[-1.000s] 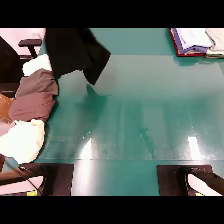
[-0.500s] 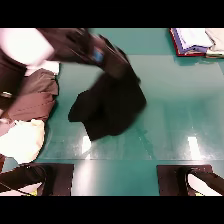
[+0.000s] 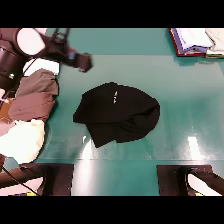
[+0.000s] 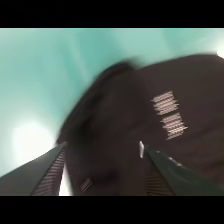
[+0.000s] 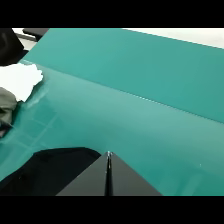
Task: Fold the shirts.
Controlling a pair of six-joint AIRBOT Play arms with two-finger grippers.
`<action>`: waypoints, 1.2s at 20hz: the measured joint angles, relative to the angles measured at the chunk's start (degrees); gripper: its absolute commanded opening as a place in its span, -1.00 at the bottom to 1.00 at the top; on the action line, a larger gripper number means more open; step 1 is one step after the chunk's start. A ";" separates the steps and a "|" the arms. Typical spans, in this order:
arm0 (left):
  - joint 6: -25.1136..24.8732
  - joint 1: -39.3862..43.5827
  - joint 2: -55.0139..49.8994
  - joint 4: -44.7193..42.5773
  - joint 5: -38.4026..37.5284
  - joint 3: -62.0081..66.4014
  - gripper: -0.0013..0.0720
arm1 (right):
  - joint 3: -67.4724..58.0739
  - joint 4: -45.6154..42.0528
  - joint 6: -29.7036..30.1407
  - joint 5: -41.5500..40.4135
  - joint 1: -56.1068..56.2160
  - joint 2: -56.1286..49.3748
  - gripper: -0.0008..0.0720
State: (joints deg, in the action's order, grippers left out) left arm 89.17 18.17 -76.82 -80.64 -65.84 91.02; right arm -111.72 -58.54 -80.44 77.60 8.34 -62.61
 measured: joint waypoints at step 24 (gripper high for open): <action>-13.66 -11.23 -18.14 29.00 15.52 -18.43 -0.11 | 0.17 0.33 -0.24 5.38 1.33 -7.43 -0.93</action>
State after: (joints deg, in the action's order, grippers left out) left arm 75.50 6.94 -94.96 -51.64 -50.33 72.60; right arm -111.55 -58.22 -80.68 82.98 9.67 -70.04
